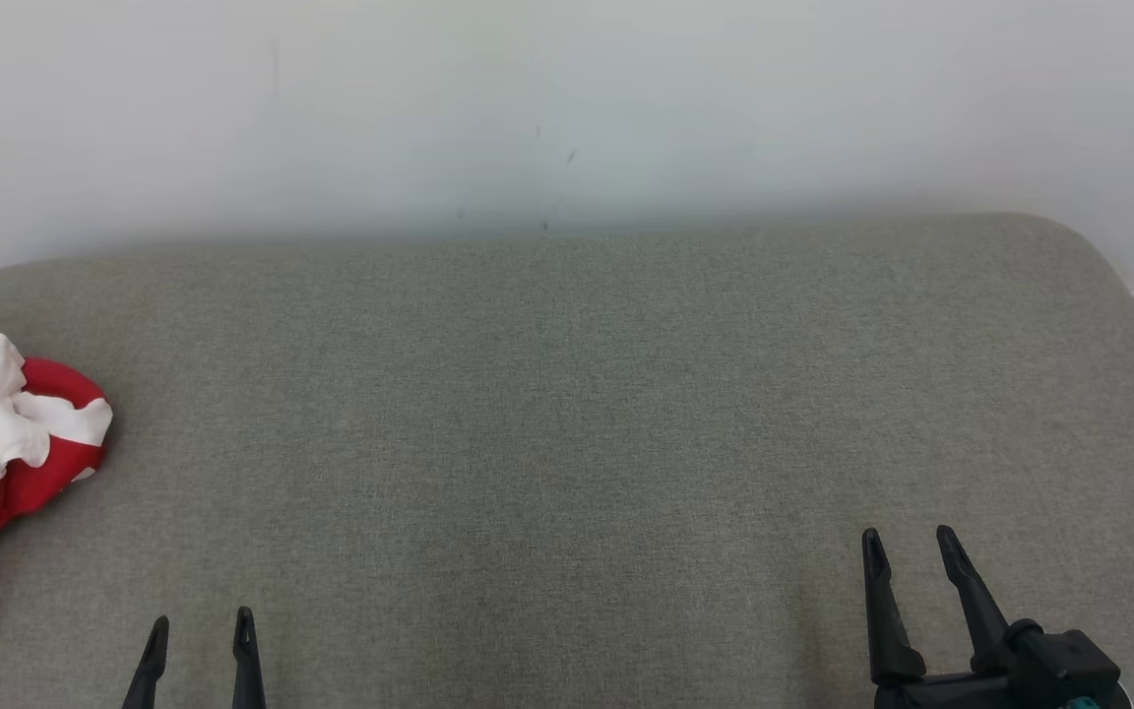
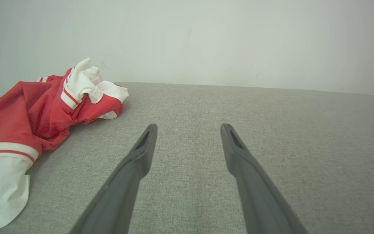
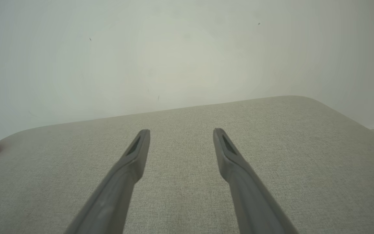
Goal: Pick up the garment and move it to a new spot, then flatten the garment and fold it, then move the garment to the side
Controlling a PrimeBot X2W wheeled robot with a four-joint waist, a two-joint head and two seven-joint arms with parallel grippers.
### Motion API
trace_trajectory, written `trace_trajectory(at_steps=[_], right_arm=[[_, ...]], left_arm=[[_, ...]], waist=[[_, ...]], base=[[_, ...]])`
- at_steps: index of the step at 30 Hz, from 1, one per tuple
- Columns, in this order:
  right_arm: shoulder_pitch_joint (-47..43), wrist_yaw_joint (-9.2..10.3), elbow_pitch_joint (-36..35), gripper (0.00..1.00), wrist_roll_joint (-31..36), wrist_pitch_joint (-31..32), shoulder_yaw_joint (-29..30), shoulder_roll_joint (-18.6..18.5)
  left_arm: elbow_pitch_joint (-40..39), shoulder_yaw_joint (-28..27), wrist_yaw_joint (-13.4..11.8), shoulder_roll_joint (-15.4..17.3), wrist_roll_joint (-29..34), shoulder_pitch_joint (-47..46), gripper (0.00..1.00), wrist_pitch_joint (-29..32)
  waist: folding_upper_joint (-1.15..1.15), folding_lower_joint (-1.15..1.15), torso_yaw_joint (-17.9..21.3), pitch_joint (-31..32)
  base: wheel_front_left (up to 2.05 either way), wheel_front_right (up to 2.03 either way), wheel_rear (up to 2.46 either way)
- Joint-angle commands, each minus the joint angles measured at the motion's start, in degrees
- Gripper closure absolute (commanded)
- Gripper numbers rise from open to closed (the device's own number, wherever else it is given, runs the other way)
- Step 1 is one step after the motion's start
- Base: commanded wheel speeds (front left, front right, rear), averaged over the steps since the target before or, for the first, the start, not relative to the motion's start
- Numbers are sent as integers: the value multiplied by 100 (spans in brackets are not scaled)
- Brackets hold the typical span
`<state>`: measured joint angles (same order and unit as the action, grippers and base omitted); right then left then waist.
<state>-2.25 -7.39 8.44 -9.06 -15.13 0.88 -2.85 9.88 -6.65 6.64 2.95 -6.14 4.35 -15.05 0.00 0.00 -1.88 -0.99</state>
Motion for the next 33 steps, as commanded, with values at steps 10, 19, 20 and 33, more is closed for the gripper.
trace_trajectory(at_steps=[10,19,20,33], right_arm=[[-8,-19,27,0,9,-4,-28,-5],[-109,-19,16,0,-63,-3,-17,-5],[-119,-19,23,0,-62,-4,-34,-4],[-177,-19,51,0,6,-4,-63,-4]], left_arm=[[44,-30,-62,-11,98,-51,0,-20],[65,18,-120,-10,125,-85,0,-20],[71,10,-127,-9,139,-80,0,-20],[218,43,-288,-10,84,-105,0,-20]], waist=[[0,0,-61,16],[0,0,-477,-3],[0,0,-549,-3],[0,0,-1526,5]], base=[[0,0,0],[0,0,0],[0,0,0],[0,0,0]])
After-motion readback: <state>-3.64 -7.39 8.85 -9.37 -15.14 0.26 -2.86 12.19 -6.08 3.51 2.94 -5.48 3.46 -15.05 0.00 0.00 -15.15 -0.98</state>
